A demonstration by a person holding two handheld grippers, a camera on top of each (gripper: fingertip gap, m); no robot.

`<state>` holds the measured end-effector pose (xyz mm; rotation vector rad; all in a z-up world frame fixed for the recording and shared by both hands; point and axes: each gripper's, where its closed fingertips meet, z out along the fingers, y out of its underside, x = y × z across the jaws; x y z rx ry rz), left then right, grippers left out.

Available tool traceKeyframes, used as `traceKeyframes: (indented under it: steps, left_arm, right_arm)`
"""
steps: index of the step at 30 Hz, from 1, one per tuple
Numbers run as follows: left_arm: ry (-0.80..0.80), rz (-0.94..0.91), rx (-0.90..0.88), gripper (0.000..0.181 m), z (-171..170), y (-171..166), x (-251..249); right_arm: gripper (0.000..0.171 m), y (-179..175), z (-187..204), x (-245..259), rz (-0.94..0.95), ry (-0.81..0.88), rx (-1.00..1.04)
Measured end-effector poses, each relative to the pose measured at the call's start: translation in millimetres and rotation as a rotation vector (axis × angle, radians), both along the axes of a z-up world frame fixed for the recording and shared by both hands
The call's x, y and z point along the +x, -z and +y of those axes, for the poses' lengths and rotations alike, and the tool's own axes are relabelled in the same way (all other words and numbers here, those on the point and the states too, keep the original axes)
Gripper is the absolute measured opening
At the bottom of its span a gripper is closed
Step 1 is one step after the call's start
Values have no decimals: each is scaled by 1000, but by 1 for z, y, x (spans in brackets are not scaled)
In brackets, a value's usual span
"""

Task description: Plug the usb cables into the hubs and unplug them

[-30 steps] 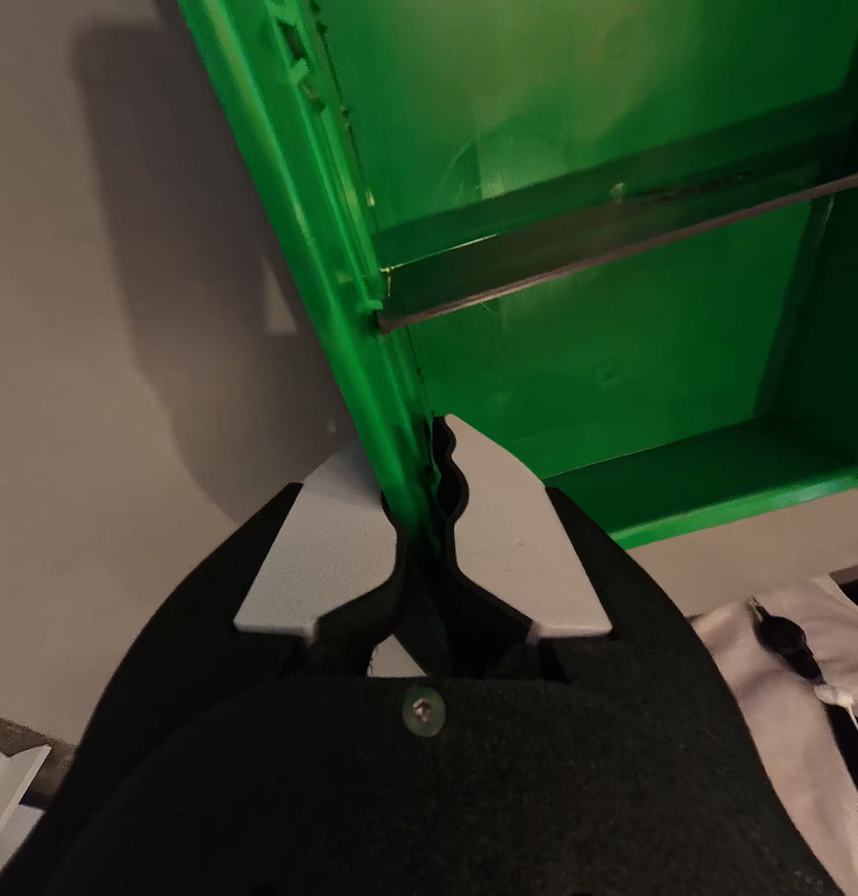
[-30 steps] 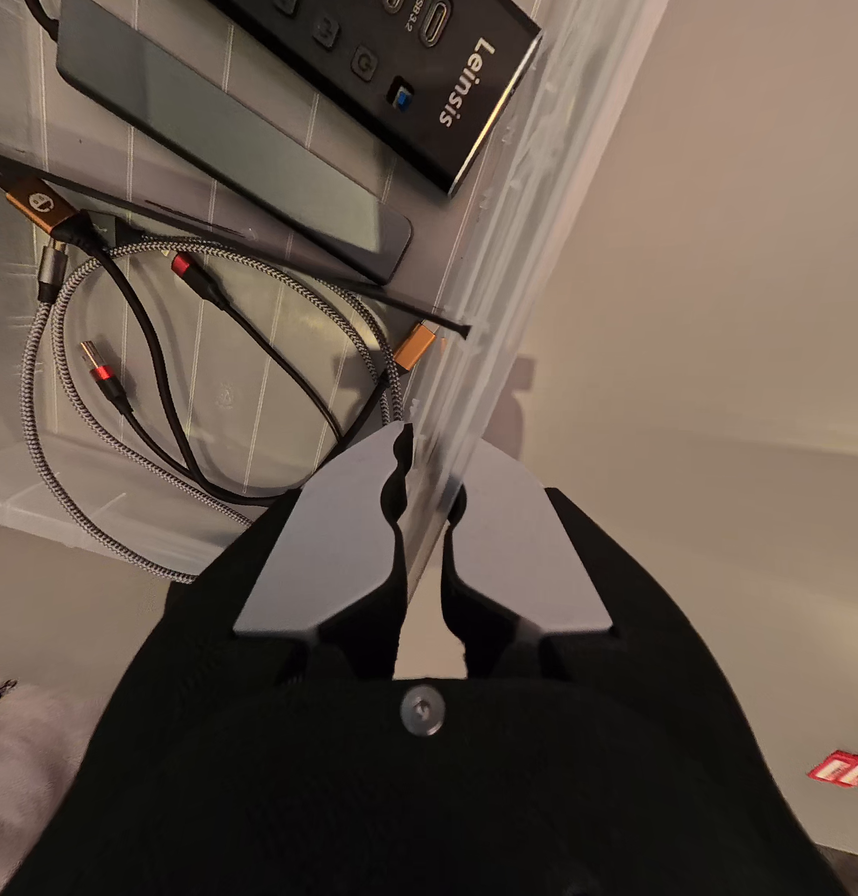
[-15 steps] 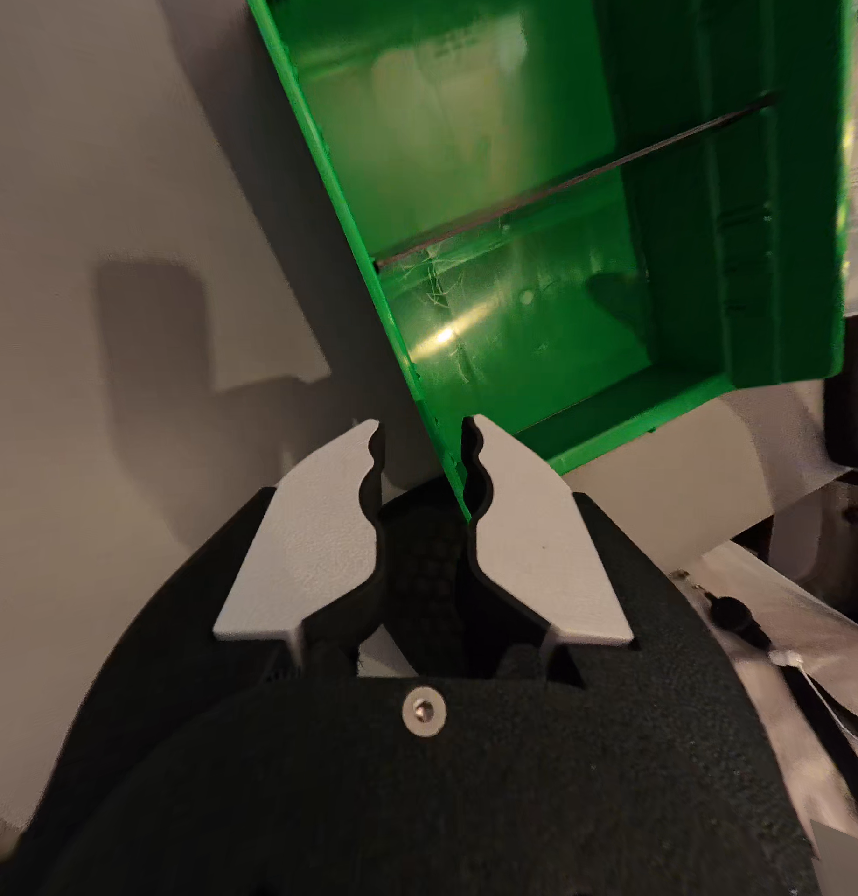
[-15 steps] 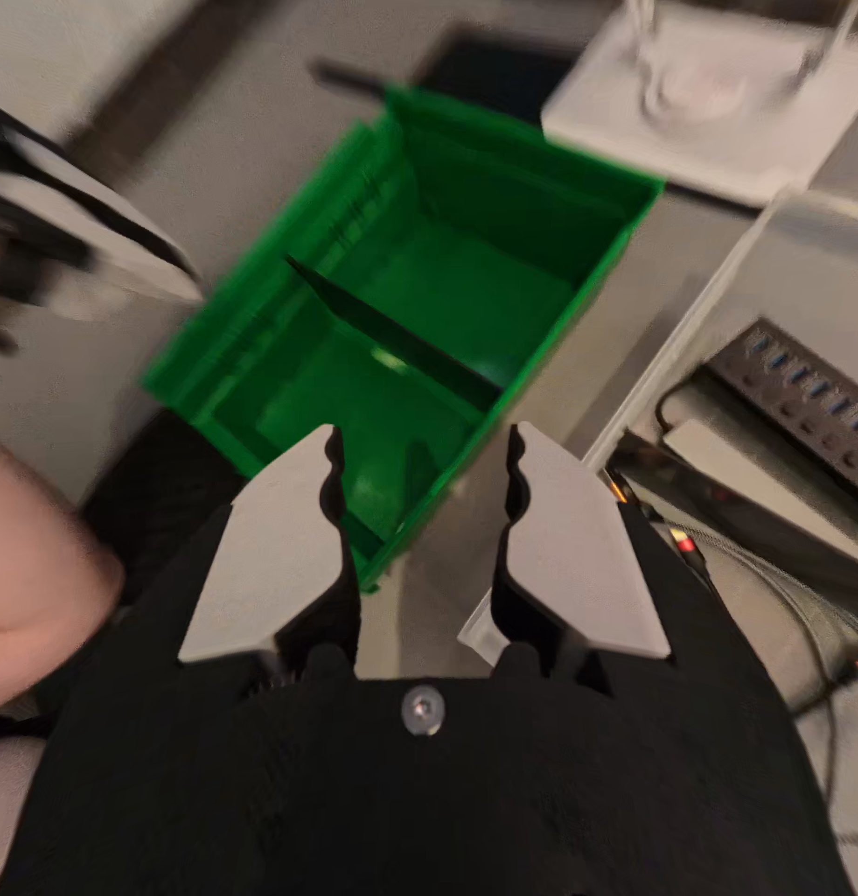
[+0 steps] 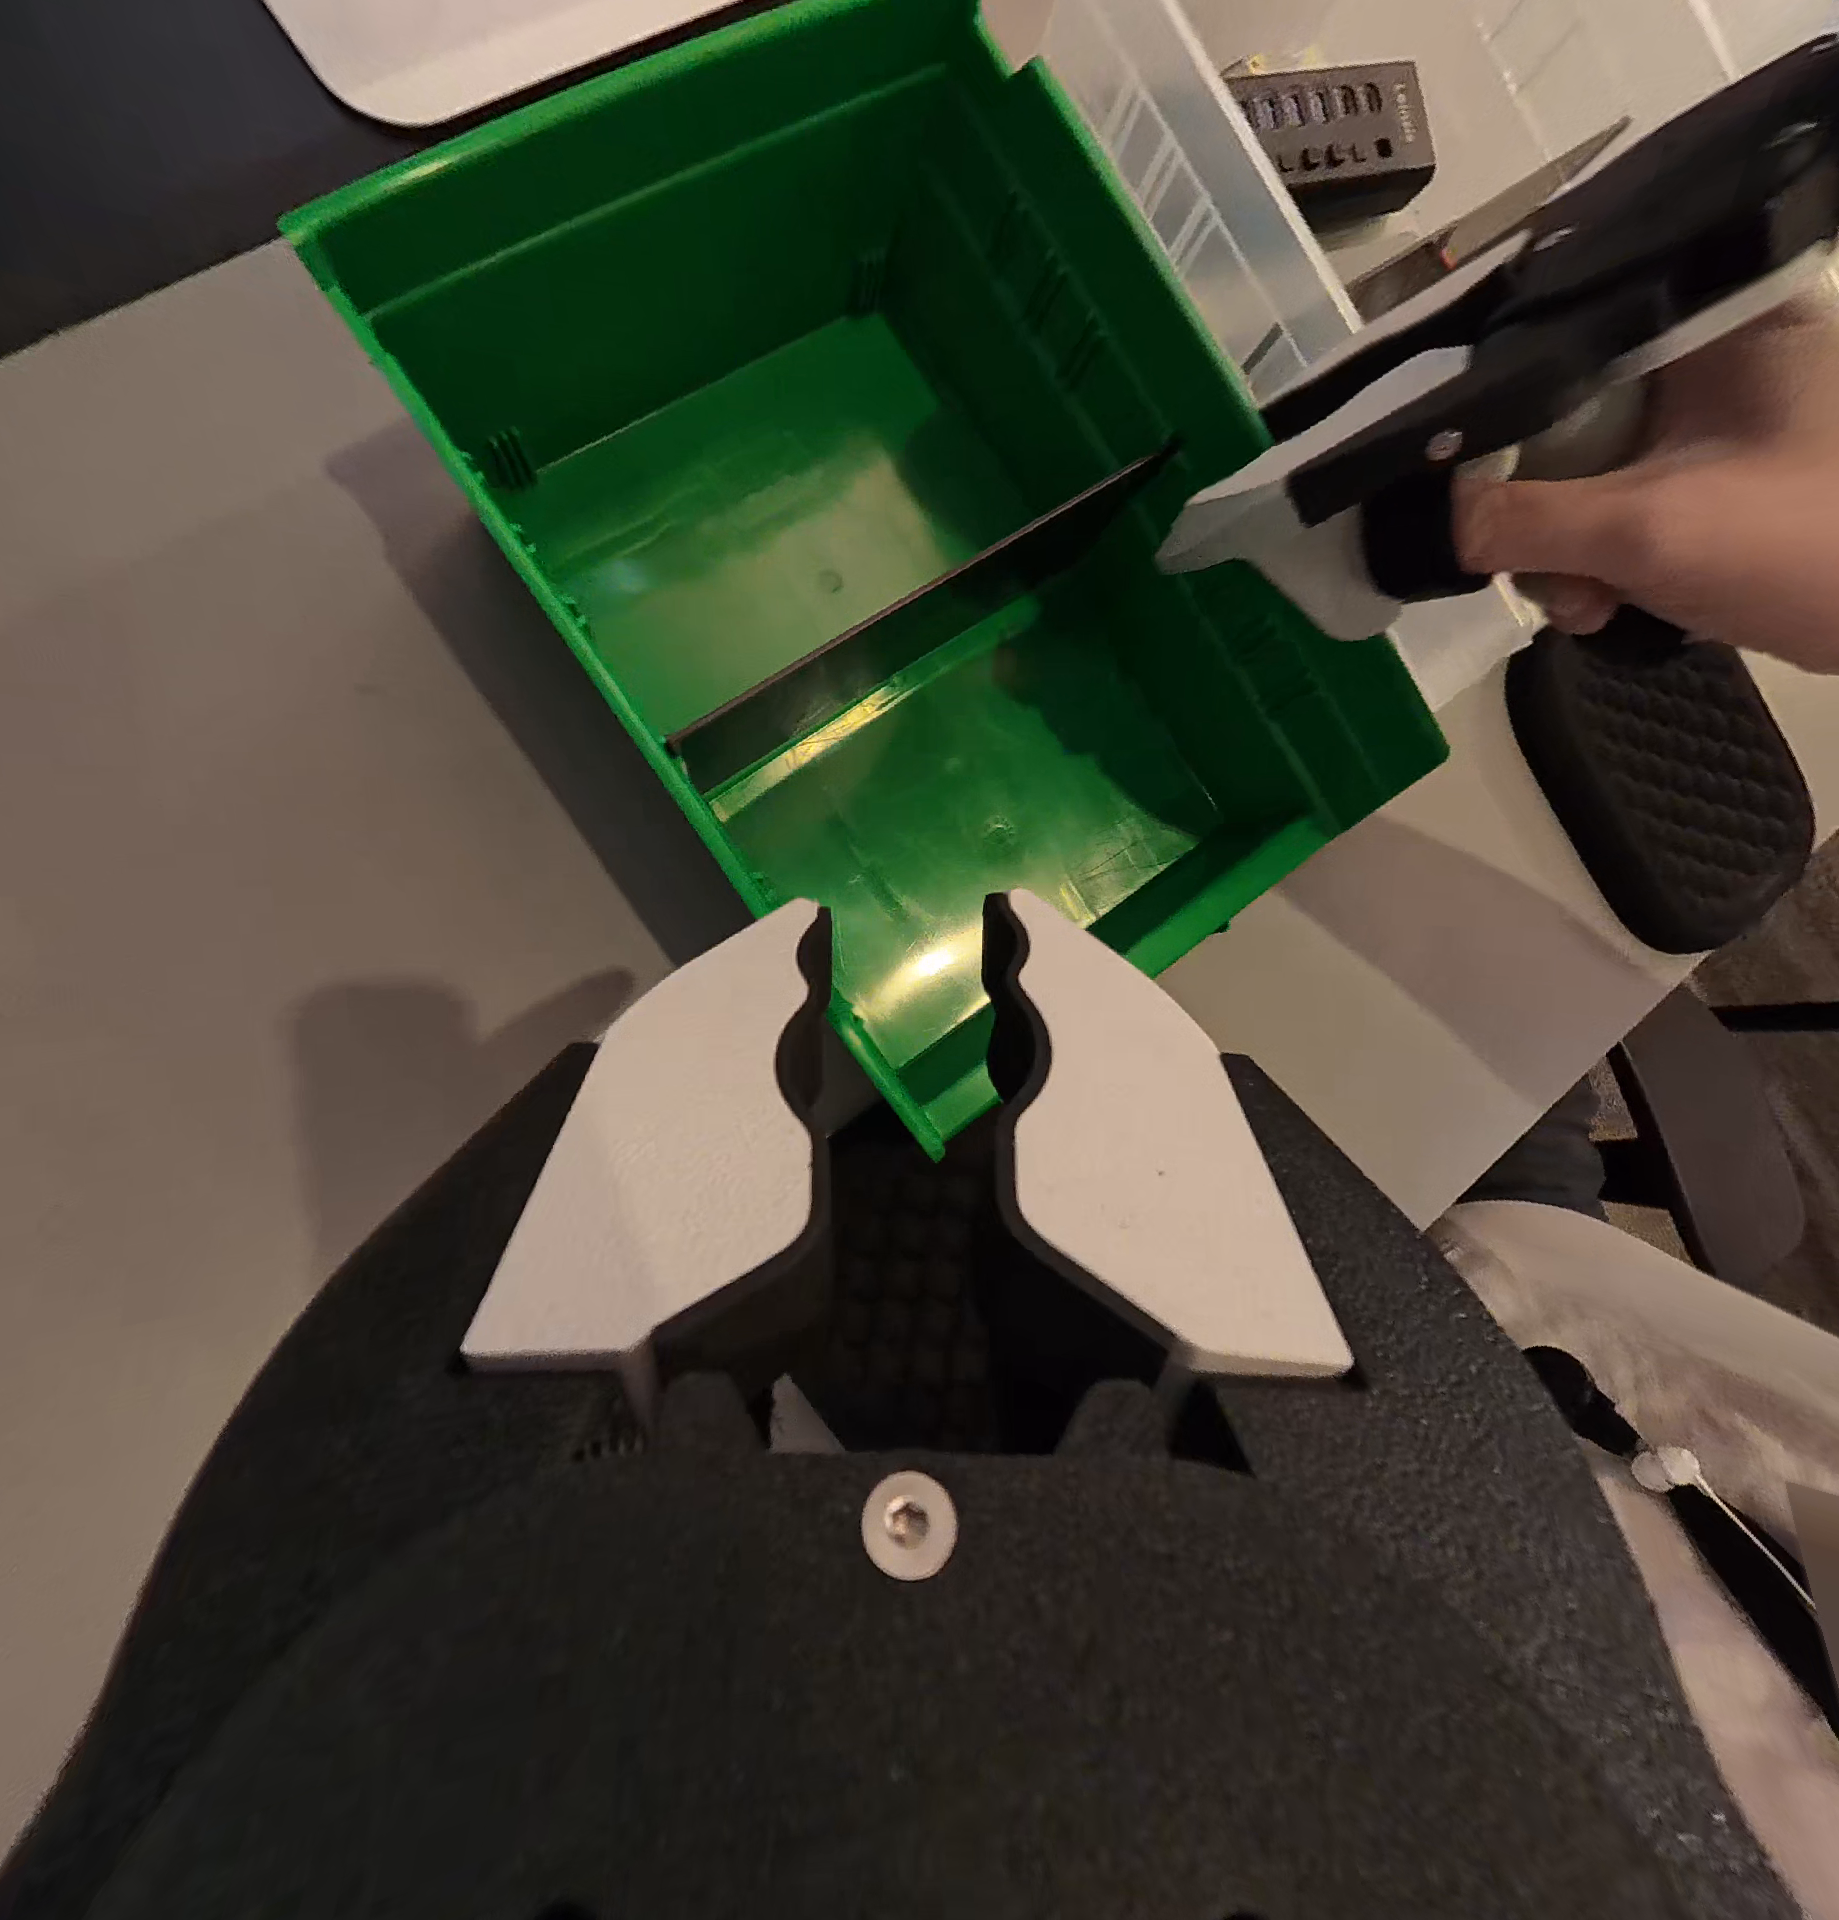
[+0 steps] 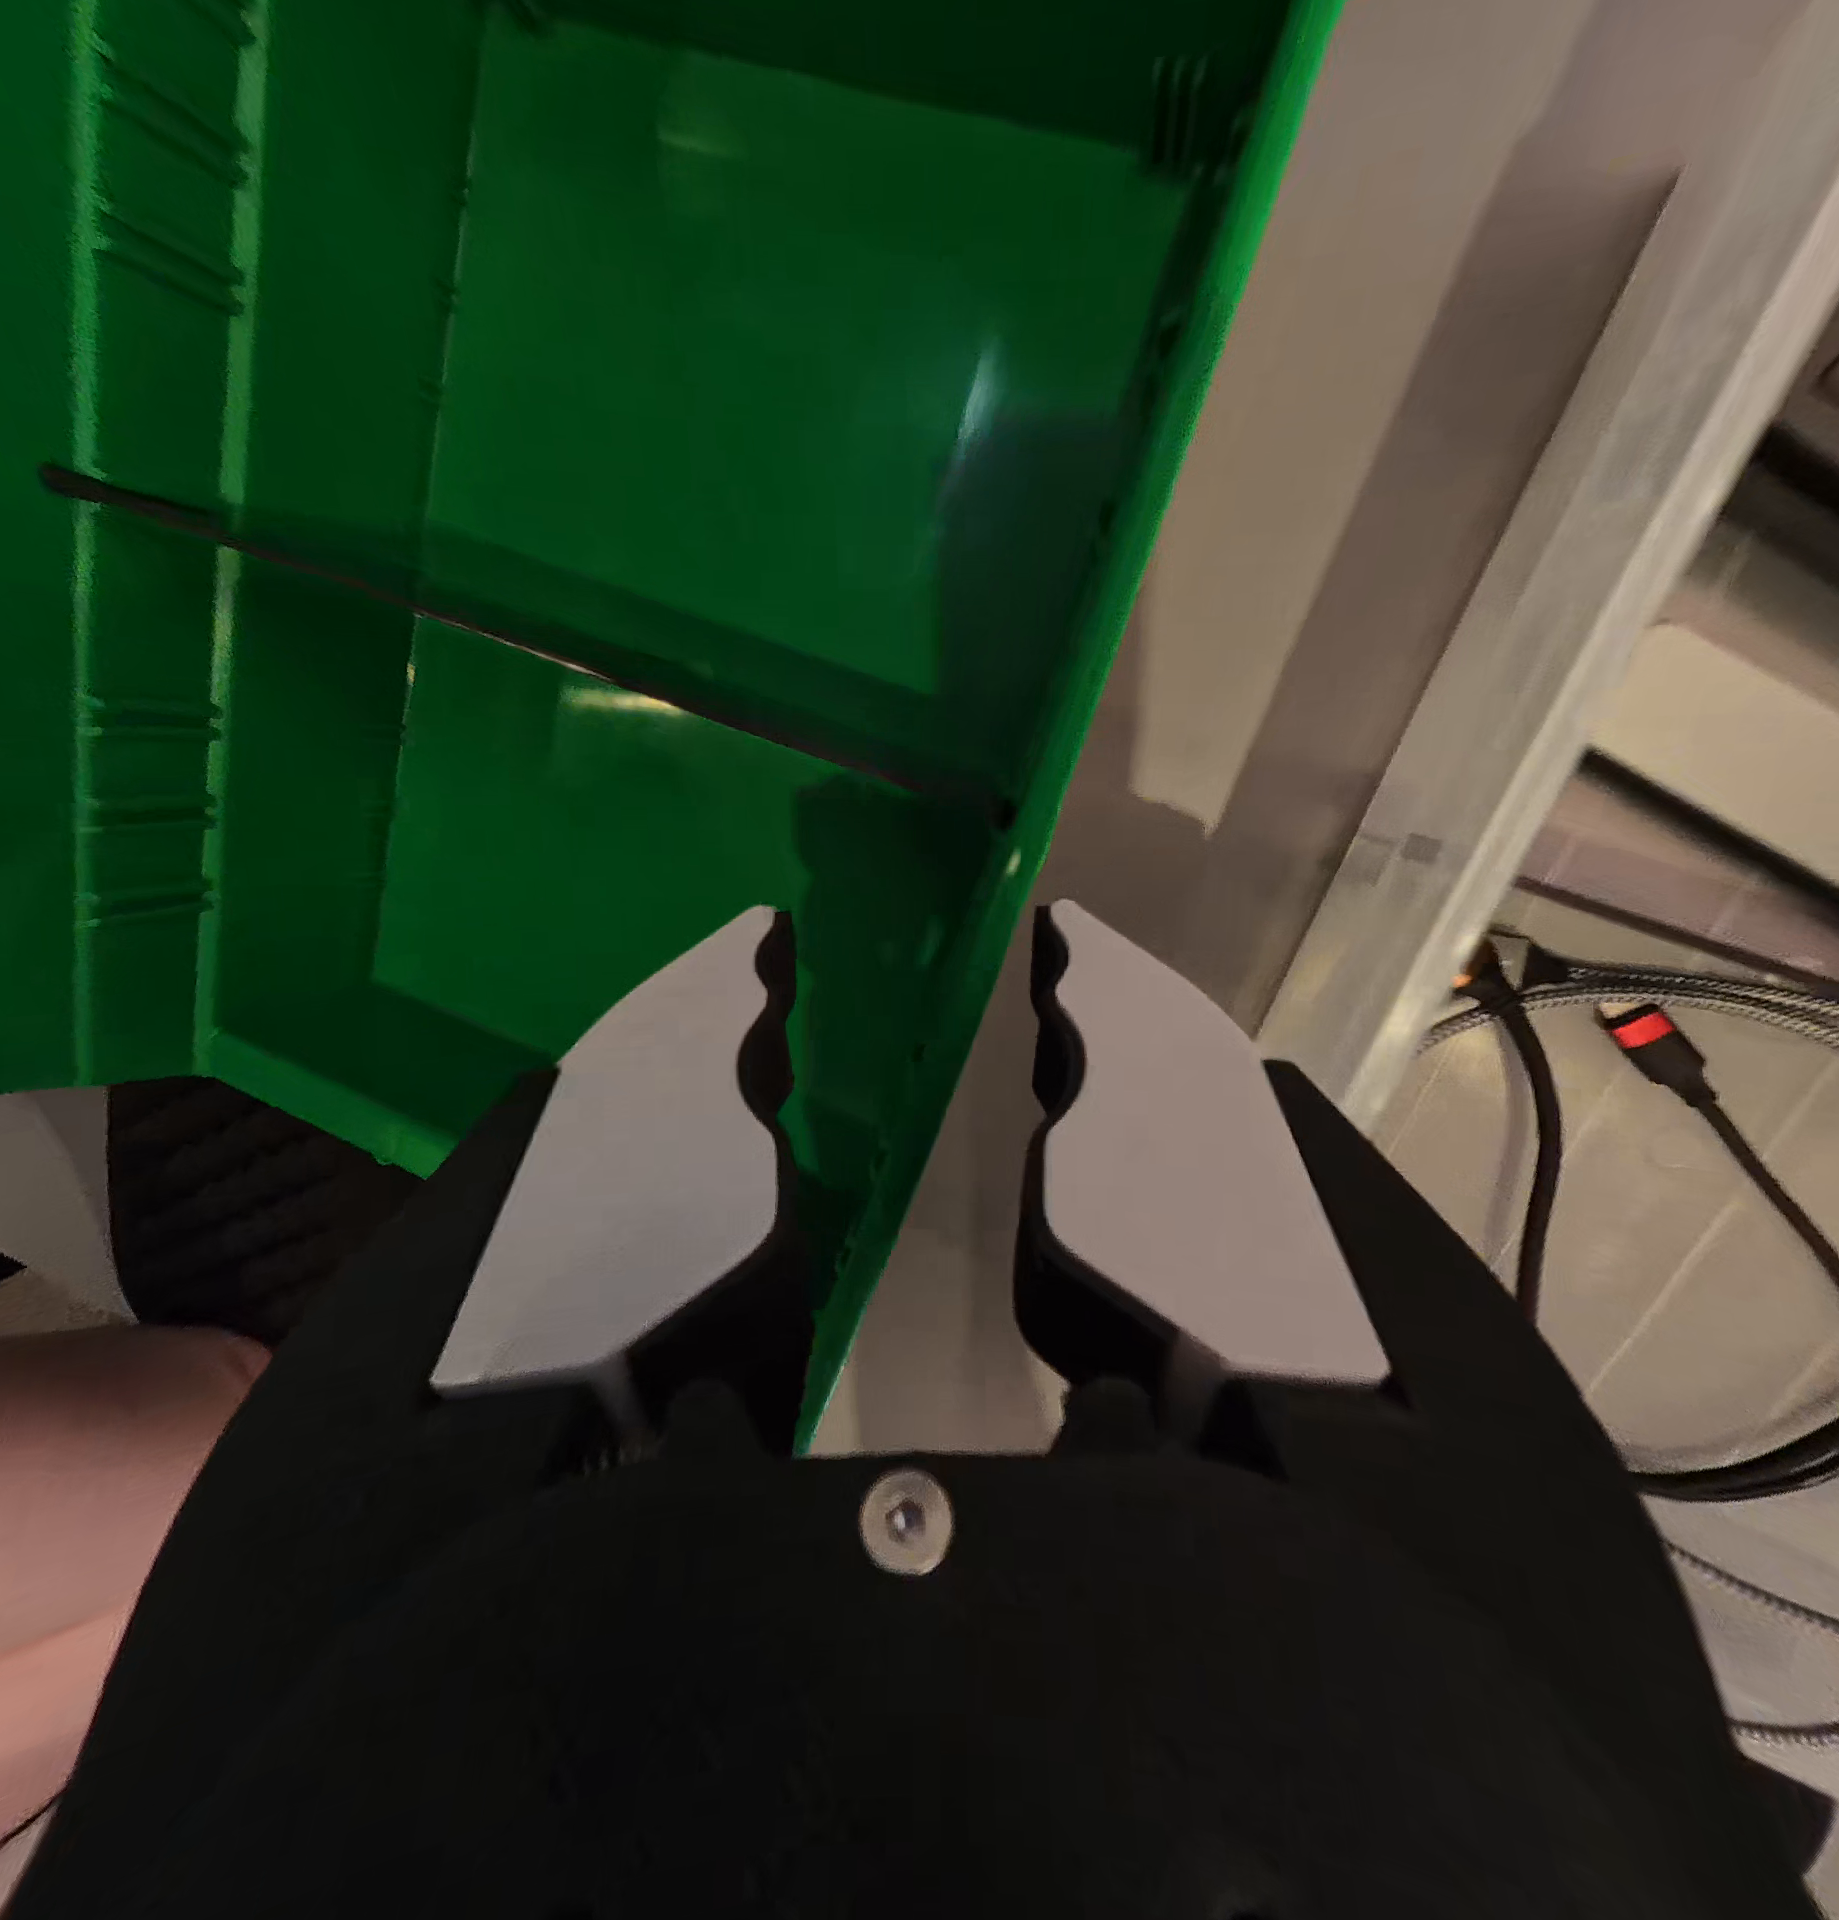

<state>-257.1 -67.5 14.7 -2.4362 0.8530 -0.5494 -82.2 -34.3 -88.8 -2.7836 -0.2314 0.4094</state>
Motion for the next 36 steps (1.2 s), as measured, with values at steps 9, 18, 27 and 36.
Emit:
traceKeyframes:
  steps: [9, 18, 27, 36]
  left_arm:
    - [13, 3, 165, 27, 5, -26, 9]
    - [-270, -33, 735, 50, 50, -113, -18]
    - [-347, 32, 887, 54, 49, -130, -25]
    - [-342, 120, 939, 66, 44, -136, -18]
  right_arm:
    - [42, 36, -10, 8, -257, -84, -178]
    - [10, 39, -1, -8, -93, 38, -198]
    - [6, 34, 11, -7, -8, 53, -226]
    - [5, -8, 24, -8, 28, -32, -233]
